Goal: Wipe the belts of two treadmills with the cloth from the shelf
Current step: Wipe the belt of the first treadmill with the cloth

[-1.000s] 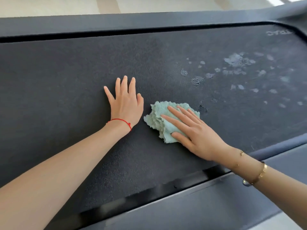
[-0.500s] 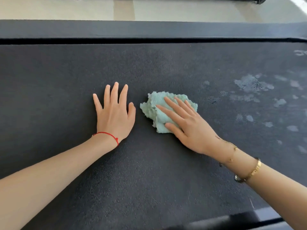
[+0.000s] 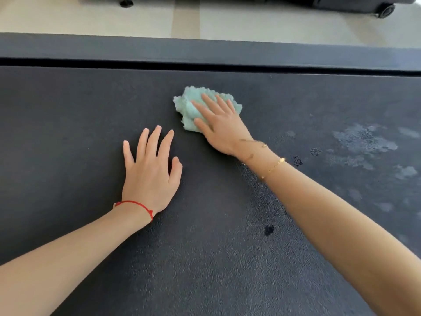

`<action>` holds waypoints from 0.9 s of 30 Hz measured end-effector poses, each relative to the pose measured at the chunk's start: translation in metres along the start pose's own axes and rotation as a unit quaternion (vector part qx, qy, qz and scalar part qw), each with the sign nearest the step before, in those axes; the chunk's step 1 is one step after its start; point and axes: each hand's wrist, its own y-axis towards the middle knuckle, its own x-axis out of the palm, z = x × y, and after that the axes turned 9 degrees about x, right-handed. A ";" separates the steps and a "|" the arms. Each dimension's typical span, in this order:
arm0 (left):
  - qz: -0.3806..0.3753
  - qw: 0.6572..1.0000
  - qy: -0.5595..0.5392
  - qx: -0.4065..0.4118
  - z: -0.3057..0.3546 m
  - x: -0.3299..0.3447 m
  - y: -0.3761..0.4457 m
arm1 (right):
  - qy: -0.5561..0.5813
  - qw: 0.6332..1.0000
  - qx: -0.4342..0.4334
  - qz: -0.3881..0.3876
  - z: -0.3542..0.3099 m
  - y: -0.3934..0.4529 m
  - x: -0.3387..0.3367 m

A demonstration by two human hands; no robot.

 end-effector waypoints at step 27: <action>-0.005 1.000 0.005 0.006 0.000 0.001 0.000 | -0.021 0.996 0.080 0.031 0.084 0.024 -0.027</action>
